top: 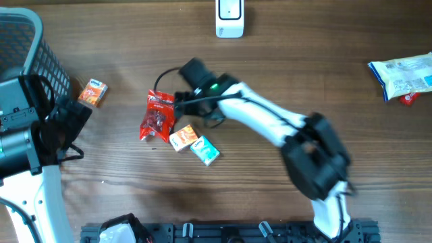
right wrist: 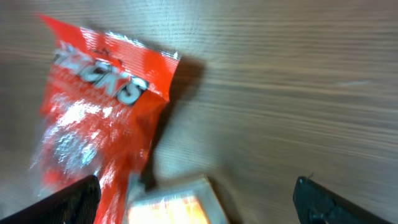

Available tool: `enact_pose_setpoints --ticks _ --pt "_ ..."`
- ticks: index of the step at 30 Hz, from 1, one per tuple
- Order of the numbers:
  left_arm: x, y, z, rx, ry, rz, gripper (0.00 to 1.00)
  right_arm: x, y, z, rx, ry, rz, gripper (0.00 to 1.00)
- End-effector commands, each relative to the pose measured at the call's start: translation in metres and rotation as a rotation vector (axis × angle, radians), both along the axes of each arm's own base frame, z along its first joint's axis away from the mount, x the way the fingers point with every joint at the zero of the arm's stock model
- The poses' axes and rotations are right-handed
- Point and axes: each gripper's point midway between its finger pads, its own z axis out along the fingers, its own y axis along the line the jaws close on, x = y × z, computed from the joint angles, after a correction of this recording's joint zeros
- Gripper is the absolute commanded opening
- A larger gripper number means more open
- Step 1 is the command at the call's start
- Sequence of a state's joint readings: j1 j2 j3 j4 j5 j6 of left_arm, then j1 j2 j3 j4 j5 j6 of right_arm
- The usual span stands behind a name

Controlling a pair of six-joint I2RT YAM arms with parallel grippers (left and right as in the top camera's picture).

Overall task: Scan the item barcode
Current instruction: 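Lower the right gripper and grasp the teal Kleenex tissue pack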

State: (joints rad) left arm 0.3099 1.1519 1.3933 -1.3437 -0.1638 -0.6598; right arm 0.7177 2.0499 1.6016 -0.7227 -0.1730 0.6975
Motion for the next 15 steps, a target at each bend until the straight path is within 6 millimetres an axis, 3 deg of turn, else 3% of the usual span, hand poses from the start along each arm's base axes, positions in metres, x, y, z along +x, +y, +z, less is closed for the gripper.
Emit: enact_pose_setpoints --ticks 1,3,6,10,15 --pt "-0.002 0.003 0.001 0.005 -0.003 0.020 1.00 0.012 -0.031 0.115 0.036 -0.275 0.168 1.00" --pt "-0.002 0.003 0.001 0.005 -0.003 0.020 1.00 -0.004 -0.045 0.130 -0.015 -0.316 0.284 0.99" --pt "-0.002 0.003 0.001 0.004 -0.003 0.020 1.00 -0.028 -0.060 0.128 -0.103 -0.275 0.340 0.98" --pt "0.000 -0.002 0.000 -0.022 -0.012 0.006 1.00 -0.067 -0.057 0.098 -0.213 -0.175 0.396 0.90" --pt "0.002 -0.007 0.000 -0.046 -0.020 -0.007 1.00 -0.092 -0.049 0.049 -0.419 -0.176 0.394 0.84"
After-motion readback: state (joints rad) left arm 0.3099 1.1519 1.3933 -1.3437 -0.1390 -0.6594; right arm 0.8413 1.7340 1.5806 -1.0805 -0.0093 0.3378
